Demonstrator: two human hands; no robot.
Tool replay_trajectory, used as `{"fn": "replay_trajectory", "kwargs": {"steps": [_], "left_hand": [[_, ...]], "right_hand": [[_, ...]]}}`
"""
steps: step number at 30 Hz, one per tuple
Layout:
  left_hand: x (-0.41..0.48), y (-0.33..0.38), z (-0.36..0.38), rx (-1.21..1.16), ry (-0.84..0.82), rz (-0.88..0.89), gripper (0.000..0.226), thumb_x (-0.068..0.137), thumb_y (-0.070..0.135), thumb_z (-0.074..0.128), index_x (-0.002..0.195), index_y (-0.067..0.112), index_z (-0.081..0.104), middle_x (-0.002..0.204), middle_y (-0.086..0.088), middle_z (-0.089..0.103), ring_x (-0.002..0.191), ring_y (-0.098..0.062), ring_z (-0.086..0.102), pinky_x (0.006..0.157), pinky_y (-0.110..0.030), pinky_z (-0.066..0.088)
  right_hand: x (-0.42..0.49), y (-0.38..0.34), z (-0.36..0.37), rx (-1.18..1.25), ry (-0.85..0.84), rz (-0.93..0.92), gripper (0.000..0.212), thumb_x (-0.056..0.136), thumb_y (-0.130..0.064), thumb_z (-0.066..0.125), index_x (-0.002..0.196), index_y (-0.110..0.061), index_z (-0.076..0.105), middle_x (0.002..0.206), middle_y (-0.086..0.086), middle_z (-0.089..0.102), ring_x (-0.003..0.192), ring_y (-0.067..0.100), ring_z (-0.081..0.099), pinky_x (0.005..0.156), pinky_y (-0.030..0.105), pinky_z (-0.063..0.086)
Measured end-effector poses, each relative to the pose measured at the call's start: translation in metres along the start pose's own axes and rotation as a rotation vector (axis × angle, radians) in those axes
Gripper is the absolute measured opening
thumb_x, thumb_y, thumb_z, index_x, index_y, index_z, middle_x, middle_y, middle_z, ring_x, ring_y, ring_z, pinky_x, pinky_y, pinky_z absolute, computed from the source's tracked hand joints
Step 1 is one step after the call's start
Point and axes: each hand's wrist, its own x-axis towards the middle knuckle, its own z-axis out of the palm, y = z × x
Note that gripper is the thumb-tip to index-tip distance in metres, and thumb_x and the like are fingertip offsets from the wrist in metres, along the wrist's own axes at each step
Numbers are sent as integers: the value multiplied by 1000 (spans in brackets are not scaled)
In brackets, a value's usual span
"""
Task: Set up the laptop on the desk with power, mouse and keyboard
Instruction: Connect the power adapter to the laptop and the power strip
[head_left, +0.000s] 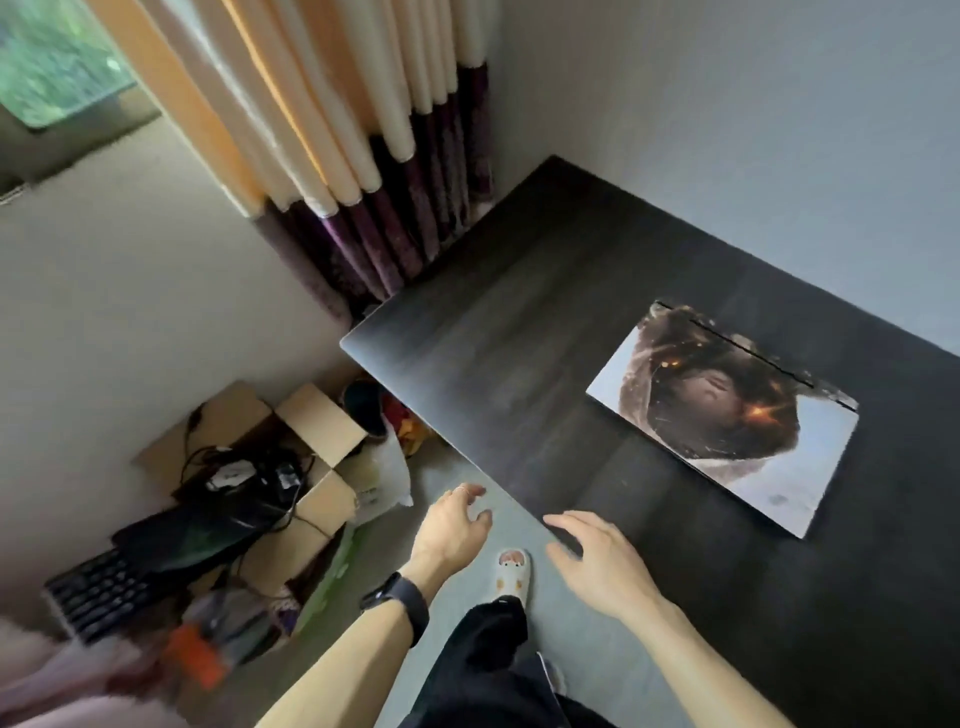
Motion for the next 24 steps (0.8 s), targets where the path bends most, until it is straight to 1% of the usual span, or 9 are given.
{"fn": "replay_trajectory", "kwargs": {"steps": [3, 5, 7, 10, 13, 14, 17, 21, 24], "left_hand": [[-38, -38, -8, -118, 74, -92, 38, 93, 30, 55, 130, 23, 57, 128, 1, 63, 115, -14, 59, 95, -24, 44], [-64, -64, -14, -174, 102, -156, 36, 92, 30, 55, 128, 24, 59, 124, 3, 65, 111, -13, 61, 93, -22, 45], [-93, -94, -26, -227, 156, -234, 34, 93, 29, 56, 126, 24, 60, 121, 4, 66, 108, -11, 62, 92, -21, 45], [-124, -133, -41, -296, 247, -325, 32, 94, 30, 56, 126, 25, 61, 118, 5, 67, 103, -9, 62, 87, -18, 44], [-153, -172, -59, -375, 334, -410, 31, 94, 27, 56, 124, 22, 63, 115, 4, 66, 93, -5, 61, 68, -3, 42], [-159, -182, -66, -402, 360, -430, 30, 94, 26, 56, 123, 22, 63, 115, 4, 66, 91, -4, 60, 65, -2, 41], [-168, -218, -88, -445, 415, -488, 30, 93, 28, 57, 121, 23, 65, 114, 5, 68, 98, -7, 61, 80, -12, 42], [-161, -269, -116, -509, 424, -542, 28, 91, 31, 57, 117, 27, 66, 111, 9, 68, 100, -6, 61, 73, -9, 40], [-139, -310, -146, -528, 394, -555, 27, 92, 29, 57, 117, 26, 65, 112, 7, 68, 101, -8, 60, 82, -18, 41]], "right_hand": [[6, -31, 17, 20, -21, -127, 39, 97, -35, 59, 136, -31, 60, 141, -10, 56, 133, 16, 51, 112, 29, 35], [1, -51, 34, 52, -26, -190, 36, 97, -32, 61, 132, -27, 64, 135, -8, 62, 128, 15, 55, 108, 26, 36], [-5, -78, 54, 67, -84, -238, 34, 97, -32, 62, 131, -29, 65, 130, -9, 65, 122, 13, 59, 100, 23, 38], [-10, -111, 77, 83, -176, -282, 33, 97, -35, 61, 130, -34, 64, 122, -12, 65, 113, 11, 61, 94, 23, 41], [-13, -146, 99, 69, -254, -330, 31, 96, -36, 62, 127, -36, 64, 116, -14, 64, 107, 8, 61, 91, 22, 42], [-11, -157, 104, 66, -274, -341, 31, 95, -36, 62, 126, -37, 64, 115, -14, 65, 105, 7, 62, 90, 22, 43], [2, -196, 123, 25, -318, -377, 30, 95, -36, 62, 125, -37, 65, 114, -12, 66, 103, 7, 64, 88, 23, 45], [24, -248, 153, -9, -363, -383, 31, 96, -37, 61, 126, -36, 64, 114, -14, 66, 103, 6, 62, 85, 21, 43], [43, -285, 174, -4, -366, -340, 29, 96, -36, 60, 126, -36, 64, 115, -15, 66, 103, 2, 62, 86, 19, 44]]}}
